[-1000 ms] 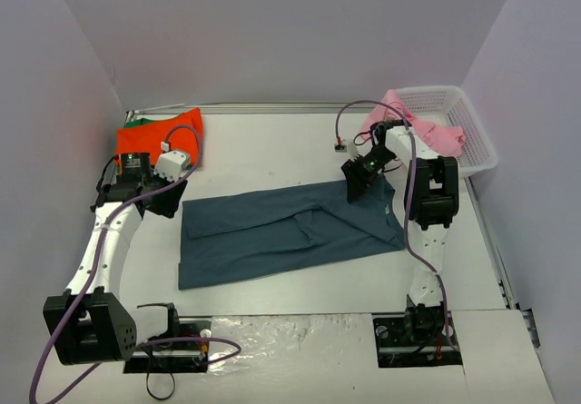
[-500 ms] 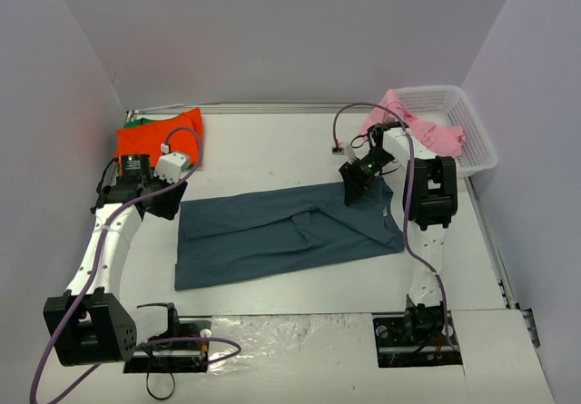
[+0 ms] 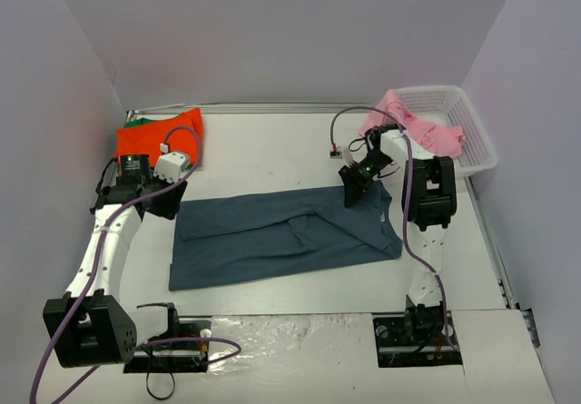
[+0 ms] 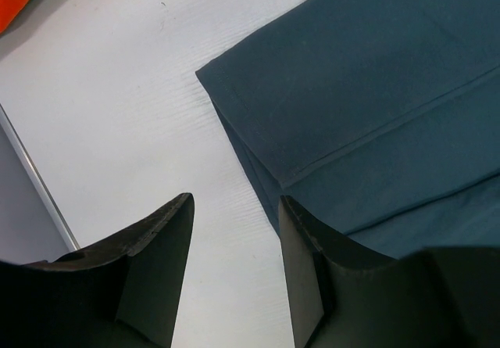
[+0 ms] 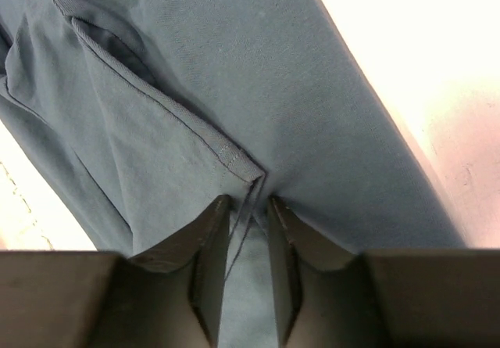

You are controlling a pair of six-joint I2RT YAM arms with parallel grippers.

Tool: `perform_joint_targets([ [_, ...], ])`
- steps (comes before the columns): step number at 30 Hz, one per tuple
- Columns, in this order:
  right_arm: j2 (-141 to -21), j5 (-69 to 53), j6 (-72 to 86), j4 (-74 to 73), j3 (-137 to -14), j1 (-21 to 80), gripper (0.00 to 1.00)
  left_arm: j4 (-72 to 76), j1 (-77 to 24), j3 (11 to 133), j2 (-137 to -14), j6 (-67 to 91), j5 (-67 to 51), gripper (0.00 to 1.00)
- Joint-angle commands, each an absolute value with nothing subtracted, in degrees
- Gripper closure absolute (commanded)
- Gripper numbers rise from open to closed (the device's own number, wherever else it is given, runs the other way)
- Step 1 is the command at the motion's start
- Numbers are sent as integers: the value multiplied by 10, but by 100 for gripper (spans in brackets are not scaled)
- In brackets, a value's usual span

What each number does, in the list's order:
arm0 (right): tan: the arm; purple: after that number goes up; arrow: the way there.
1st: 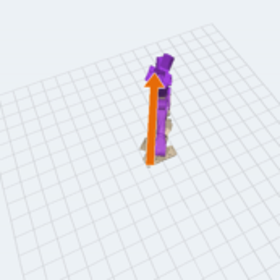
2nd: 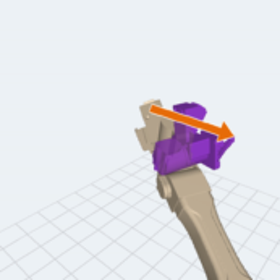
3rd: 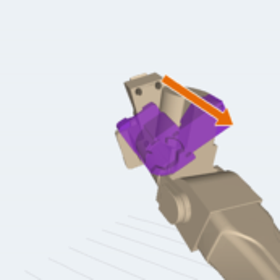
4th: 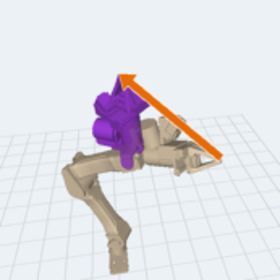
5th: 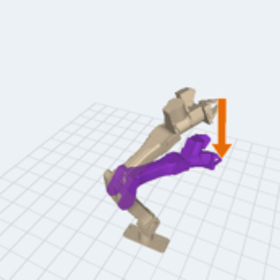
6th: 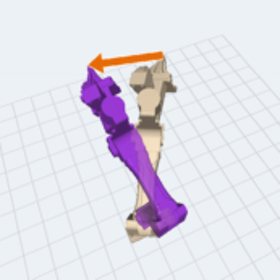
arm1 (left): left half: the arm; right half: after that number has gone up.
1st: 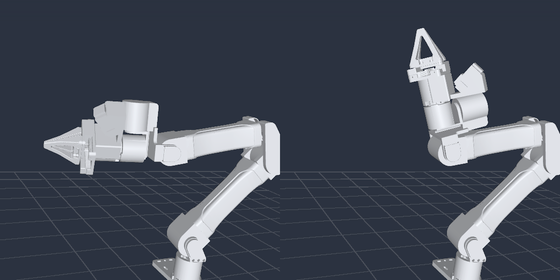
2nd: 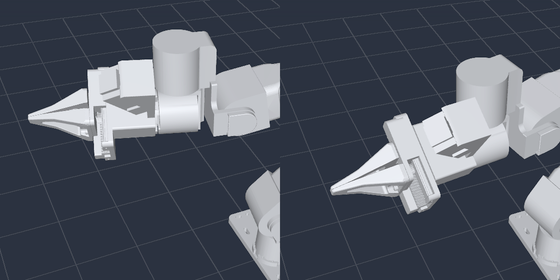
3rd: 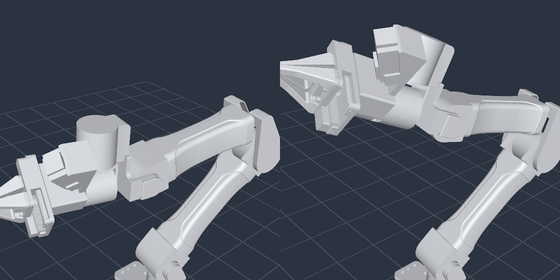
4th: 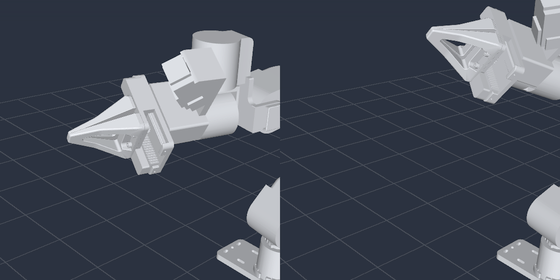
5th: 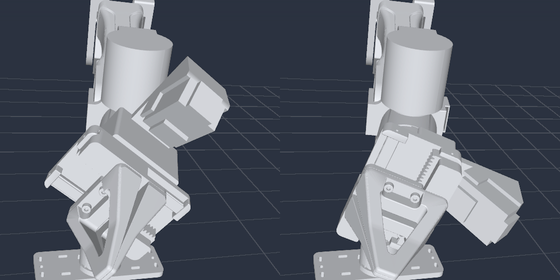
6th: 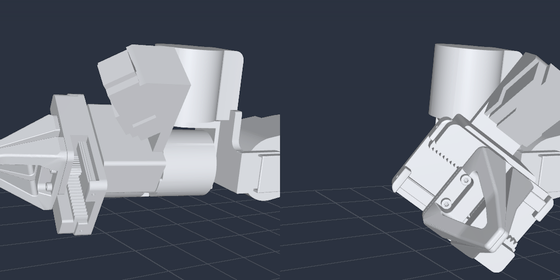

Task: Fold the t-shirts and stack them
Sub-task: Fold the other side of the tshirt into a rectangle

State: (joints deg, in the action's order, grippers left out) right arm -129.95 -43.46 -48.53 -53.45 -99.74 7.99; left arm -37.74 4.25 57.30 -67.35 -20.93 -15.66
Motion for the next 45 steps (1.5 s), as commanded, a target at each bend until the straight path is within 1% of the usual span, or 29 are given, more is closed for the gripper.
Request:
perform_joint_targets([
  [1,-1277,-432,-491,-572,-991,88,78,-381,48,577,-657,-202,-167,54],
  [10,-1266,-425,-481,-572,-996,90,93,-381,52,575,-656,-201,-173,54],
  [17,-1240,-418,-473,-575,-993,91,95,-381,53,575,-654,-200,-180,54],
  [22,-1215,-417,-469,-580,-988,95,100,-381,53,574,-652,-201,-185,54],
  [45,-1070,-404,-490,-606,-853,174,100,-382,54,574,-649,-201,-189,53],
])
